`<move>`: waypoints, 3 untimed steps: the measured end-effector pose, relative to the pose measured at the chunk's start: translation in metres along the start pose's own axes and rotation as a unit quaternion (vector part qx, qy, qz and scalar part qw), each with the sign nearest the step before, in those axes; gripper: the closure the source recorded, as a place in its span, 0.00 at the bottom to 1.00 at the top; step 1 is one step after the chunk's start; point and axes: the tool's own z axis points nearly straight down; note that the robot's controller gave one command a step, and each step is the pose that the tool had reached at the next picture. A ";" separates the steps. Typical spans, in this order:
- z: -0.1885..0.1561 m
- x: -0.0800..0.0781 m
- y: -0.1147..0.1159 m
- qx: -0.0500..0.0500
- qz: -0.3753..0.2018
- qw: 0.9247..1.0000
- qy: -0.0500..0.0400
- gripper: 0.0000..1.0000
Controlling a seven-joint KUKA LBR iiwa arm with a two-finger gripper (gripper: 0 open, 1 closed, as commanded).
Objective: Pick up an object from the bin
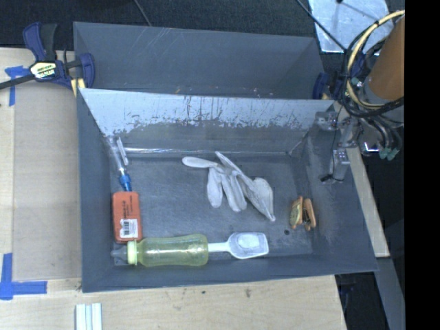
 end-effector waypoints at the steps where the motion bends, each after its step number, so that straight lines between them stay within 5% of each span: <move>1: -0.005 -0.001 0.001 0.001 -0.002 1.000 -0.004 0.00; 2: 0.039 -0.006 0.014 0.002 -0.028 1.000 -0.007 0.00; 3: 0.092 0.007 0.035 0.000 -0.020 1.000 -0.004 0.00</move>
Offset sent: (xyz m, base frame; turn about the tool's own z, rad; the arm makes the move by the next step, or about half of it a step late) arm 0.0080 0.0310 -0.0911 -0.1178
